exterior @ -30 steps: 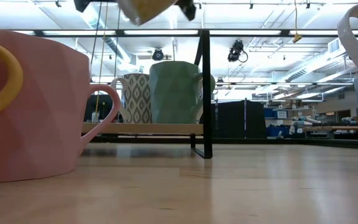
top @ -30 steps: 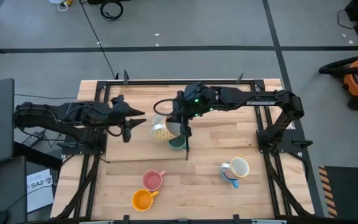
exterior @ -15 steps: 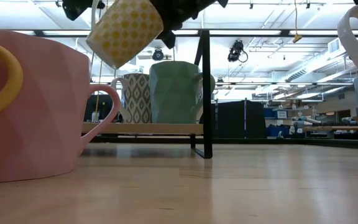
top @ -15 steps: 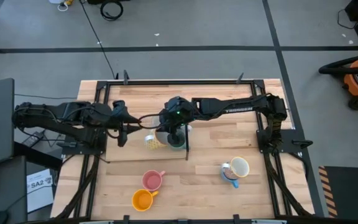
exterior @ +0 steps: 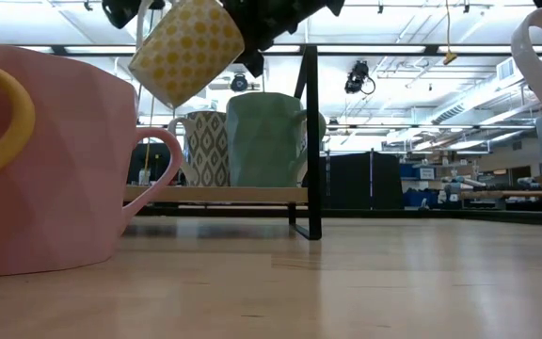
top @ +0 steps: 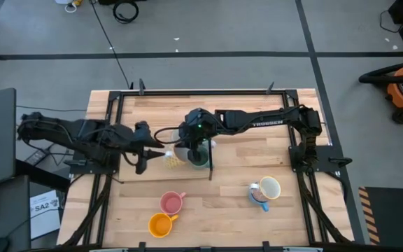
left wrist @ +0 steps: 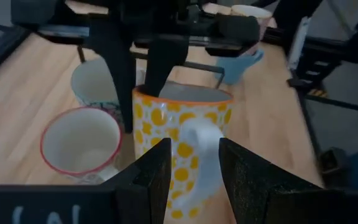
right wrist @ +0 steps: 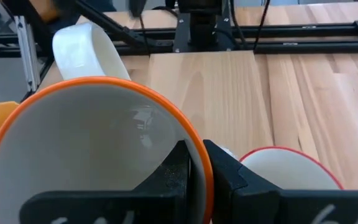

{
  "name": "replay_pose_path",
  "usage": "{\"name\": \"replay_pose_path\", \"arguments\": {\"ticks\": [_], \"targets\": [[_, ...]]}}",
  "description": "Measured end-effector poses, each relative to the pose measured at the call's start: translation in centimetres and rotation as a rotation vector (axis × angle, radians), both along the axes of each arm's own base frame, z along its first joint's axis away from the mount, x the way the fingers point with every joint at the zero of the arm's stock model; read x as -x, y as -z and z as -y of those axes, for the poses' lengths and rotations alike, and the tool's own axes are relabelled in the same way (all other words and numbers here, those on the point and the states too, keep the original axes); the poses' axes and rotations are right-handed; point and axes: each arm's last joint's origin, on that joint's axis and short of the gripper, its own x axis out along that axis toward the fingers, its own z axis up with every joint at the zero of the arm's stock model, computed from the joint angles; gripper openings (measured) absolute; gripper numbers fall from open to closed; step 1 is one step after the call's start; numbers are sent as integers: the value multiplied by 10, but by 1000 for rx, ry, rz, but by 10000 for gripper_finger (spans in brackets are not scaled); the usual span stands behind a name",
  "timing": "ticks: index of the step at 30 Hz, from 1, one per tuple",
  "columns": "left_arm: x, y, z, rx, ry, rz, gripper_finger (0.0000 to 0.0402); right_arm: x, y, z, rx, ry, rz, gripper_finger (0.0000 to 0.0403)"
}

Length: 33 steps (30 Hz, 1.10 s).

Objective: Place coffee mugs
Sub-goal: Put the yellow patterned mug on the shelf

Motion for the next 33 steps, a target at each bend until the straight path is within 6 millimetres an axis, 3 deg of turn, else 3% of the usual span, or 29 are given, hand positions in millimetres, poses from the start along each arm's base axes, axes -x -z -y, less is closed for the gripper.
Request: {"name": "replay_pose_path", "arguments": {"ticks": [10,20,33], "targets": [[-14,4,16,-77,23,29,141,1,2,0,-27,21,-28,34],[-24,13,17,-122,-8,-20,141,2,2,0,-70,50,-40,34],[-22,15,16,-113,-49,-44,141,2,2,-1,-71,49,-45,34]]}}
